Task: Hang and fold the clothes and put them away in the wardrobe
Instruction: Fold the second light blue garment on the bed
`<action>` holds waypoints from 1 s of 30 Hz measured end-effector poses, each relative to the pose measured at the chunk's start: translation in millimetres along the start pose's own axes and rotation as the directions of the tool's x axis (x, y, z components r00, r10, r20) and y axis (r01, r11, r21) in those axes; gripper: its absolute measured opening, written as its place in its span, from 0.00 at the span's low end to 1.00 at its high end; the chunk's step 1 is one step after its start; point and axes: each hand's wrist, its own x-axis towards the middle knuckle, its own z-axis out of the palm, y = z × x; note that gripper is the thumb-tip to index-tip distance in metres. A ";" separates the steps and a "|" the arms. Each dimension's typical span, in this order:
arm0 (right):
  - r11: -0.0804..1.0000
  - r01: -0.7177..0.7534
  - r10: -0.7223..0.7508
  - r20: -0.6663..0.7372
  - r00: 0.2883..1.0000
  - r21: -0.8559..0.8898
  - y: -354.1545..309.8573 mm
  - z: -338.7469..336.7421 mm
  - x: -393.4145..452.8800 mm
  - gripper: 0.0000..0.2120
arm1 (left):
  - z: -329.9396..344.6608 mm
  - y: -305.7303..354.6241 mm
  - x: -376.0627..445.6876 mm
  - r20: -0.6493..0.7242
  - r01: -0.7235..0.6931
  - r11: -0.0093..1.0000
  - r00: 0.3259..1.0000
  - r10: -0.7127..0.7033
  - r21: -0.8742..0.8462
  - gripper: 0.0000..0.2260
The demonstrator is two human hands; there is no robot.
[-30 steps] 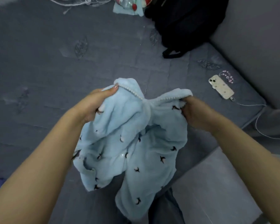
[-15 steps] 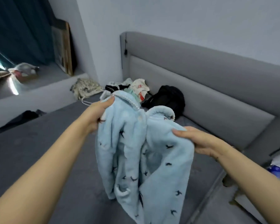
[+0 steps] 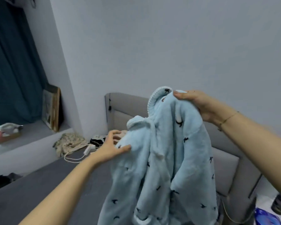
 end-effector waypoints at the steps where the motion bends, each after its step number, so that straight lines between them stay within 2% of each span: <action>1: 1.000 -0.004 0.004 -0.025 1.000 -0.003 -3.8 1.6 1.3 0.20 | 24.8 -4.4 -1.0 0.014 0.022 0.999 1.000 -0.021 -0.037 0.35; 2: 1.000 -0.007 0.005 -0.061 0.998 -0.028 -6.4 3.6 2.6 0.19 | 50.4 -8.0 0.6 0.005 0.039 0.997 0.999 -0.039 -0.070 0.35; 5: 0.993 -0.011 -0.008 -0.163 0.987 -0.118 -7.4 6.3 5.5 0.13 | 120.9 -10.7 10.0 -0.086 0.110 0.989 0.989 -0.118 -0.101 0.24; 8: 0.982 -0.012 -0.020 -0.167 0.986 -0.187 -4.1 -1.1 0.7 0.10 | 158.1 -7.3 20.5 -0.217 0.017 0.984 0.975 -0.056 -0.177 0.12; 9: 0.974 -0.012 -0.027 -0.166 0.986 -0.225 -3.0 -6.8 -3.0 0.10 | 161.4 -6.4 24.9 -0.232 -0.028 0.981 0.972 -0.017 -0.190 0.11; 11: 0.947 -0.020 -0.047 -0.200 0.979 -0.320 -4.8 -23.9 -13.2 0.13 | 154.2 -7.4 35.9 -0.265 -0.082 0.982 0.964 0.035 -0.169 0.17; 13: 0.904 -0.055 -0.054 -0.241 0.969 -0.424 -9.4 -47.9 -27.1 0.15 | 130.1 -7.8 48.5 -0.279 -0.122 0.980 0.957 0.075 -0.156 0.14; 15: 0.820 -0.093 -0.070 -0.260 0.963 -0.565 -10.2 -72.4 -41.7 0.09 | 97.7 -6.8 62.0 -0.189 -0.181 0.975 0.970 0.156 -0.128 0.10; 17: 0.679 -0.138 -0.124 -0.298 0.947 -0.721 -5.9 -92.4 -49.6 0.08 | 66.1 1.0 71.9 -0.050 -0.226 0.966 0.974 0.221 -0.125 0.10; 20: 0.534 -0.173 -0.203 -0.324 0.924 -0.828 1.3 -107.6 -53.3 0.07 | 27.5 24.7 80.9 0.166 -0.236 0.947 0.947 0.275 -0.218 0.11; 23: 0.369 -0.227 -0.252 -0.332 0.909 -0.901 9.5 -115.7 -55.8 0.12 | -2.3 50.8 82.1 0.288 -0.150 0.891 0.912 0.292 -0.429 0.12; 25: 0.262 -0.302 -0.283 -0.372 0.884 -0.916 16.1 -119.1 -56.0 0.20 | -19.1 63.0 83.3 0.326 -0.029 0.829 0.911 0.252 -0.558 0.17; 26: 0.241 -0.327 -0.280 -0.388 0.878 -0.914 19.0 -119.4 -55.2 0.23 | -25.5 66.8 83.5 0.365 0.030 0.830 0.906 0.212 -0.556 0.20; 27: 0.259 -0.326 -0.255 -0.390 0.885 -0.909 20.9 -118.6 -54.2 0.25 | -30.8 69.4 83.1 0.417 0.067 0.875 0.895 0.159 -0.479 0.23; 29: 0.432 -0.260 -0.122 -0.342 0.932 -0.864 23.5 -116.1 -52.5 0.21 | -37.3 69.7 83.8 0.526 0.037 0.990 0.850 0.040 -0.136 0.30; 30: 0.523 -0.224 -0.046 -0.290 0.956 -0.822 25.1 -114.4 -52.1 0.19 | -38.5 68.2 85.4 0.550 0.004 1.000 0.835 -0.019 0.029 0.31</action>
